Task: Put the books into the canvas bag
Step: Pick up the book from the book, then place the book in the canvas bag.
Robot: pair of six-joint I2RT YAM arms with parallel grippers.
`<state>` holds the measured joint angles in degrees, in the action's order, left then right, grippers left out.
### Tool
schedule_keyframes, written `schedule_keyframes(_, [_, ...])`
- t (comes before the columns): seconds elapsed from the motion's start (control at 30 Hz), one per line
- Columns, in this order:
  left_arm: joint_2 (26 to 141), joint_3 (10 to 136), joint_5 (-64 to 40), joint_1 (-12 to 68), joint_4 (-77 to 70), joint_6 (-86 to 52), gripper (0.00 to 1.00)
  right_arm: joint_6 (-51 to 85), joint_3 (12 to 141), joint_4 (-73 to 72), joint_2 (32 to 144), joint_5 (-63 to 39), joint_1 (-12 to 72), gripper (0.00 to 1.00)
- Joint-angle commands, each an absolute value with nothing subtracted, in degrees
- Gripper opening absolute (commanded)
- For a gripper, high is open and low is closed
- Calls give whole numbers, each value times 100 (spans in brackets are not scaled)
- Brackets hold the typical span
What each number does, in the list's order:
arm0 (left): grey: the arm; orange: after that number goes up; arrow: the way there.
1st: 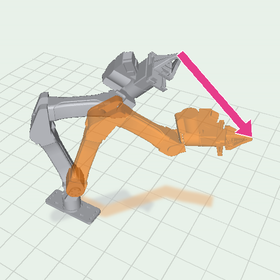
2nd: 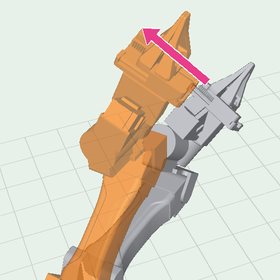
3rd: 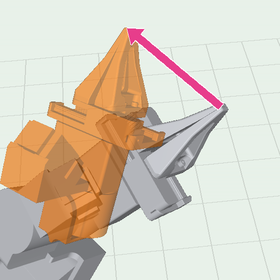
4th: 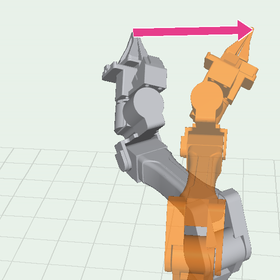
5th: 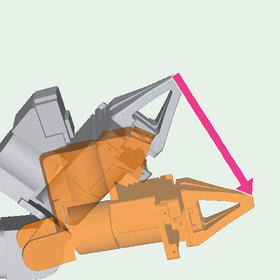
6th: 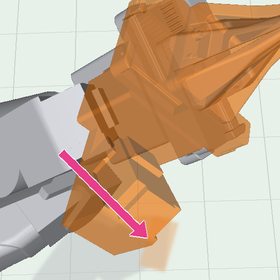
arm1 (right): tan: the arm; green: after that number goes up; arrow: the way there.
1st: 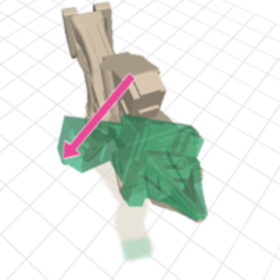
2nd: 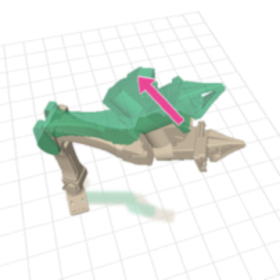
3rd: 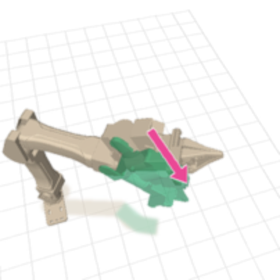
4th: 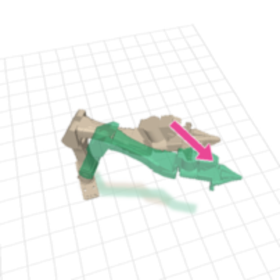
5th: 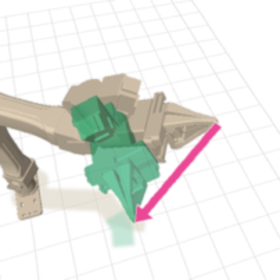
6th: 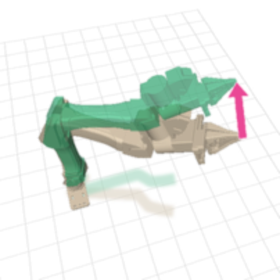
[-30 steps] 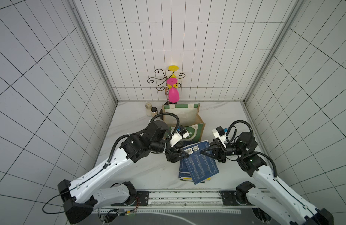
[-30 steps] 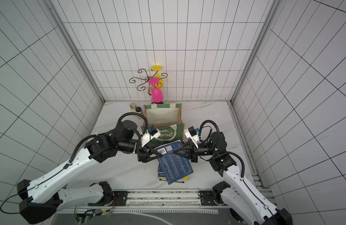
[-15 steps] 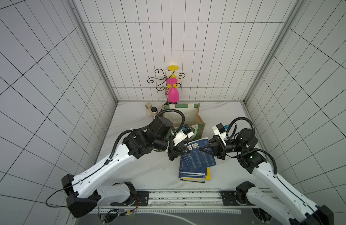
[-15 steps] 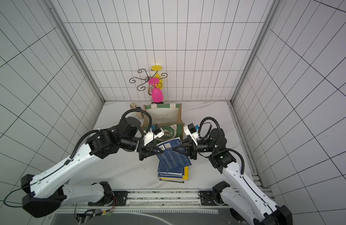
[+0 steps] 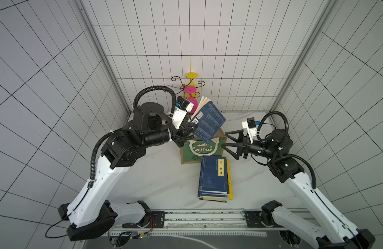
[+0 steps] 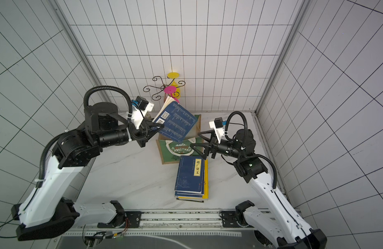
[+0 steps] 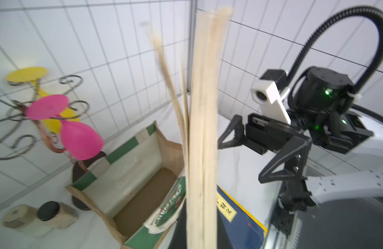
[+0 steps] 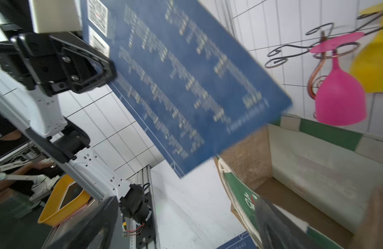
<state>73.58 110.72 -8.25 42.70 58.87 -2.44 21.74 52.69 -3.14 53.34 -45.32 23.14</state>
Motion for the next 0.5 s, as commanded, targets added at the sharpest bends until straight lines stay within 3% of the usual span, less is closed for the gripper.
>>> schedule_keyframes(0.0, [7756,11367,489,4241,5794,-498,0,2004,5816,436,5464,-3972,2250,99])
schedule_keyframes(0.2, [8160,11351,1358,4307,5483,-868,0,1801,5817,816,5449,-3639,2230,99])
schedule_keyframes(0.4, [8569,11246,3018,4920,5523,-1274,0,1871,5768,970,5514,-3298,2173,99])
schedule_keyframes(0.47, [8670,11177,3142,5017,5534,-1411,0,1877,5750,989,5571,-3296,2171,99])
